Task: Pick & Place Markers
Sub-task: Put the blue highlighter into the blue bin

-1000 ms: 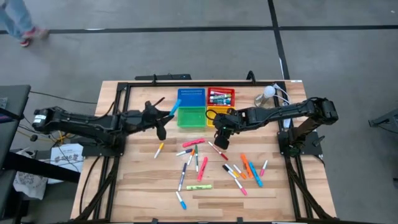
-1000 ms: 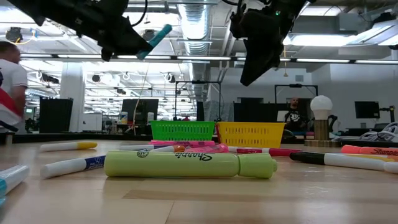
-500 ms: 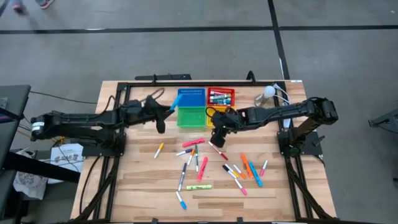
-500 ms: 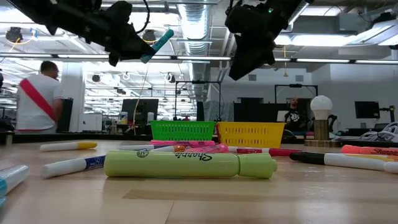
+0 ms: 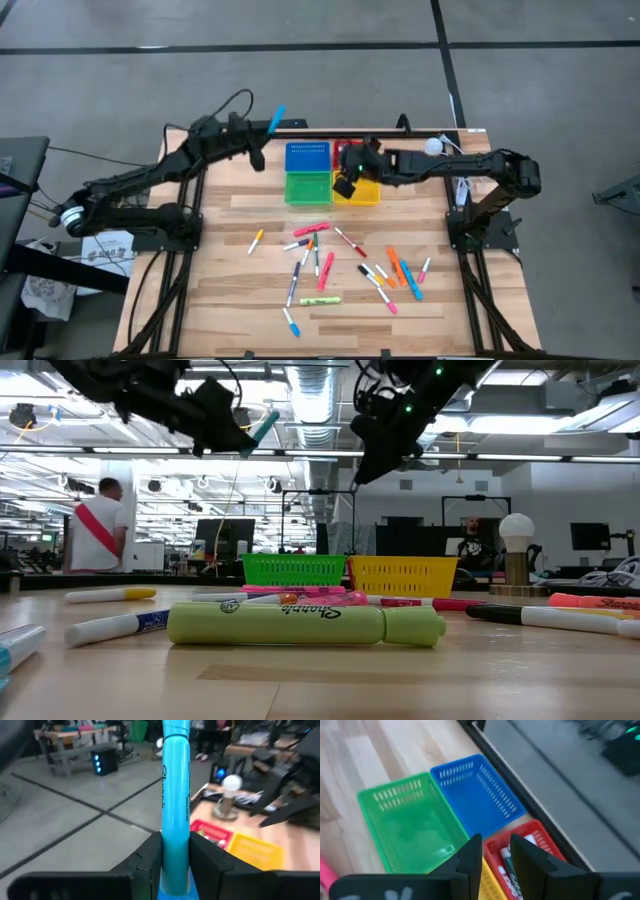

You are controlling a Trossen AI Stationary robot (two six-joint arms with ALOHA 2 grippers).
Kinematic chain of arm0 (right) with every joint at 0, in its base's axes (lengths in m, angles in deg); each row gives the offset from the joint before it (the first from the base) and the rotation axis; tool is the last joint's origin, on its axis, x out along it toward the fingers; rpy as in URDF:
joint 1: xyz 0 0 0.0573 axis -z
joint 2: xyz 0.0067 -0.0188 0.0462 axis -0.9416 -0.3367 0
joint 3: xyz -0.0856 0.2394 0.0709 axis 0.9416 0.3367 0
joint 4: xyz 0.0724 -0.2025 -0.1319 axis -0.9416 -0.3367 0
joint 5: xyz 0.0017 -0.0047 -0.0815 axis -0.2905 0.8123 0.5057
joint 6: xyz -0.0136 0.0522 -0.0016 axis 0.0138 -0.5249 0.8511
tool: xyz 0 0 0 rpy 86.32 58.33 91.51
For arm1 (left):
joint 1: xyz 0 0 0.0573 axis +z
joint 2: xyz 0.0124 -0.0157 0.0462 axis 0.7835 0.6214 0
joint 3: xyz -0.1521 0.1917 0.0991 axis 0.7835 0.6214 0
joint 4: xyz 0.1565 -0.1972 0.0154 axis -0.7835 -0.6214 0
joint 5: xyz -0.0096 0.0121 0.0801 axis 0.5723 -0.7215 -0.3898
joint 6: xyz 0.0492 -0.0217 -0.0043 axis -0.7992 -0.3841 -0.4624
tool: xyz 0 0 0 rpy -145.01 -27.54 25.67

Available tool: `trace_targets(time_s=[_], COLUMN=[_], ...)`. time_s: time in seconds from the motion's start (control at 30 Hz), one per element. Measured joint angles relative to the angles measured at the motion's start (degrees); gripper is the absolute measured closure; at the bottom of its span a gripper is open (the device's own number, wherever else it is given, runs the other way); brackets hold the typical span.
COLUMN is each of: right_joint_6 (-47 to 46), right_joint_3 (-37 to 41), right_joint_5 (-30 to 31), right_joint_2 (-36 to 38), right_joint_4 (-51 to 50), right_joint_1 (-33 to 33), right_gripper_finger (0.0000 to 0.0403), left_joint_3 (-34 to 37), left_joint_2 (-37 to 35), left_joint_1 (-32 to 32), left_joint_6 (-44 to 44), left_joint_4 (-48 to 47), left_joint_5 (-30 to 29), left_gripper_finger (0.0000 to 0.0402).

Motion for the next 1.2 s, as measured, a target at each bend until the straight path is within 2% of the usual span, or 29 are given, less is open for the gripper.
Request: trace_targets(time_s=[0.17, 0.23, 0.43, 0.6, 0.97, 1.2], right_joint_6=[-1.3, -2.6, -1.2, -0.2, 0.3, 1.7], right_joint_3=[0.0, 0.0, 0.0, 0.0, 0.0, 0.0], right_joint_5=[-16.5, -19.7, -17.9, -15.8, -15.8, -16.1], right_joint_2=[0.0, 0.0, 0.0, 0.0, 0.0, 0.0], right_joint_4=[2.7, 2.8, 3.3, 3.7, 1.0, 1.0], right_joint_1=[5.7, 7.0, 7.3, 8.3, 11.2, 10.6], right_gripper_finger=[0.0311, 0.0311, 0.0311, 0.0311, 0.0311, 0.0311], left_joint_3=[-3.3, -4.8, -9.8, -12.9, -18.4, -18.4], left_joint_2=[6.8, 9.7, 17.5, 23.6, 34.3, 37.2], left_joint_1=[6.8, 9.0, 12.7, 12.0, 6.8, 4.5], left_joint_6=[-0.2, -0.2, -2.1, -6.1, -11.9, -13.0], left_joint_4=[-0.2, -0.4, -0.3, -0.4, -0.8, -2.1], left_joint_5=[7.7, 10.8, 18.3, 26.9, 27.5, 27.1], left_gripper_finger=[0.0317, 0.0317, 0.0317, 0.0317, 0.0317, 0.0317])
